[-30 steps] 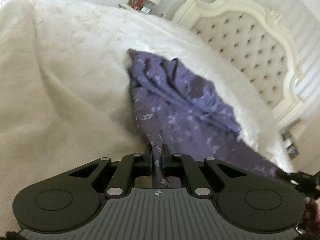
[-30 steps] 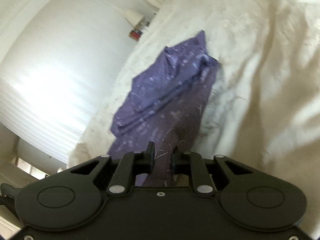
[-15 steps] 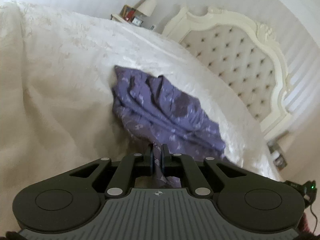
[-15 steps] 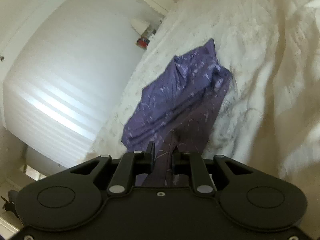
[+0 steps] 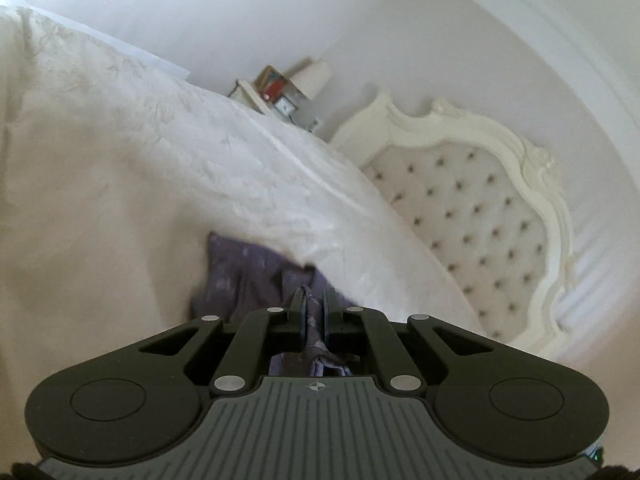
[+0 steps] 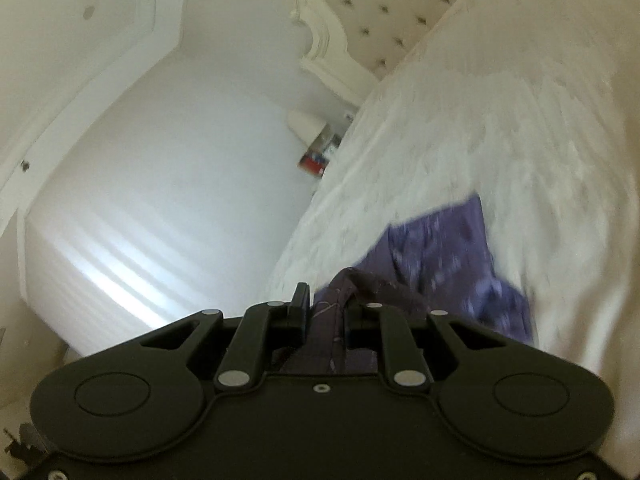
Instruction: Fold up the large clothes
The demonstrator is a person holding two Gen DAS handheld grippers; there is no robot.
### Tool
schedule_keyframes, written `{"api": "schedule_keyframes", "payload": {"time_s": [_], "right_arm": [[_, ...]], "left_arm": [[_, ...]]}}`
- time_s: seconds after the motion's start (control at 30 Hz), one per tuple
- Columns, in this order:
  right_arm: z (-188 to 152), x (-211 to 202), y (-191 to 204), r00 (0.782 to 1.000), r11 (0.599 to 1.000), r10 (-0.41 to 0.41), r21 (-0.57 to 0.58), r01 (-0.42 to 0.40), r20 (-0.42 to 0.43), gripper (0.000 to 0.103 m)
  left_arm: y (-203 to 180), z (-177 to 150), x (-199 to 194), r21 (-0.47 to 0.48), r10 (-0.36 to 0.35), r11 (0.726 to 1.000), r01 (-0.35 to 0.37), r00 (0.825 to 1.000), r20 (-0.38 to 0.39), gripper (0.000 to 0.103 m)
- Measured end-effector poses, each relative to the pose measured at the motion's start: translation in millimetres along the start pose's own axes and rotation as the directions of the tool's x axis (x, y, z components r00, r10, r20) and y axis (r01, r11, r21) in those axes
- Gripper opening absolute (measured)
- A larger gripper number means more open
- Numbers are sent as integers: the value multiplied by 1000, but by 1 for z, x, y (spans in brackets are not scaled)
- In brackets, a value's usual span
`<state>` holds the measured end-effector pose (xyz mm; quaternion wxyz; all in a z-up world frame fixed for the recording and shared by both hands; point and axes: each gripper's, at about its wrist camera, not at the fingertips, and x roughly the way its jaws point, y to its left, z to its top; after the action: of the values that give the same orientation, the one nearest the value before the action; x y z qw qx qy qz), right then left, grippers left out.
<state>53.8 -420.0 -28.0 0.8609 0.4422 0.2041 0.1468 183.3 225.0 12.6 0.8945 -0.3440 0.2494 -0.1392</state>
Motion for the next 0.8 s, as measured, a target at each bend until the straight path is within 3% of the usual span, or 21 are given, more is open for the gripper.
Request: {"api": "schedule_keyframes", "payload": {"time_s": [0.23, 0.43, 0.57, 0.73, 0.8], "right_arm": [[32, 82, -12, 995, 994, -88, -61, 91, 44, 25], [45, 146, -40, 978, 974, -208, -83, 210, 34, 25], [48, 173, -69, 961, 960, -275, -49, 275, 7, 25], [39, 194, -86, 946, 944, -325, -57, 324, -14, 26], [36, 196, -88, 944, 943, -329, -63, 328, -10, 27]], "left_arm": [[-7, 23, 82, 22, 63, 998, -63, 998, 17, 7], [5, 28, 138, 58, 163, 985, -162, 987, -2, 7], [20, 27, 168, 79, 229, 971, -226, 973, -31, 7], [31, 22, 190, 89, 261, 963, -256, 963, -61, 11], [34, 22, 193, 69, 245, 968, -240, 966, -77, 20]]}}
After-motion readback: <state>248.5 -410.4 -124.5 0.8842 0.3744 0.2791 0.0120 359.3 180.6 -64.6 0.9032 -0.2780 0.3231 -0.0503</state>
